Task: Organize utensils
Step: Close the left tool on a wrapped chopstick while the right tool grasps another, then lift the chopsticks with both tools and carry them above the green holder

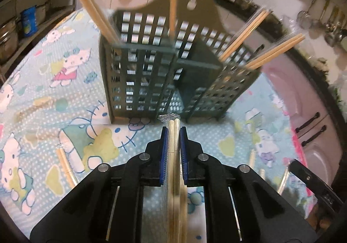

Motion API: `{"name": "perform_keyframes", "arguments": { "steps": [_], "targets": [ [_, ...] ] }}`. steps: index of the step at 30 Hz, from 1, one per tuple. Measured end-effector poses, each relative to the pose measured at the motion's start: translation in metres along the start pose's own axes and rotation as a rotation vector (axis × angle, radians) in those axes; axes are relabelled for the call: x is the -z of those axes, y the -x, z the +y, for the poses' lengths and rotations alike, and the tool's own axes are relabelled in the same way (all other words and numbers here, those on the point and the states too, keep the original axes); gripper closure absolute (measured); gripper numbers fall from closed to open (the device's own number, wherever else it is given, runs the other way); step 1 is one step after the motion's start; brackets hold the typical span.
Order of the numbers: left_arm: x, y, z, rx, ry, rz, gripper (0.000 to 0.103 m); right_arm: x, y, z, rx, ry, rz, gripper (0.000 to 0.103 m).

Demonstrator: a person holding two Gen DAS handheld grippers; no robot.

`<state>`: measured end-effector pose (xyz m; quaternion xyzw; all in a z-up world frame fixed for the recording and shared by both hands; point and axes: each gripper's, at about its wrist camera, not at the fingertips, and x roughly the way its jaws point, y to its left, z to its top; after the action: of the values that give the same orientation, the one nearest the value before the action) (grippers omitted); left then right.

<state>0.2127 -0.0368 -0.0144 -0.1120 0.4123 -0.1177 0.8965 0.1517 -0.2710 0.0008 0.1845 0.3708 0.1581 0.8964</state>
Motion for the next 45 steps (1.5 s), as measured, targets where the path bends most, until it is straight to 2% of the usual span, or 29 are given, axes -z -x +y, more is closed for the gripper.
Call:
{"name": "perform_keyframes", "arguments": {
  "steps": [18,34,45],
  "targets": [
    [-0.012,0.094,0.007,0.084,0.006,-0.201,0.098,-0.019,0.027,0.08,-0.062,0.215,-0.092,0.097],
    [-0.024,0.137,0.016,0.134,0.002,-0.294,0.098,-0.034,0.046,0.138,-0.107,0.342,-0.166,0.098],
    [-0.054,0.155,0.008,0.121,-0.024,-0.375,0.098,-0.06,0.054,0.16,-0.115,0.399,-0.229,0.098]
  ]
}}
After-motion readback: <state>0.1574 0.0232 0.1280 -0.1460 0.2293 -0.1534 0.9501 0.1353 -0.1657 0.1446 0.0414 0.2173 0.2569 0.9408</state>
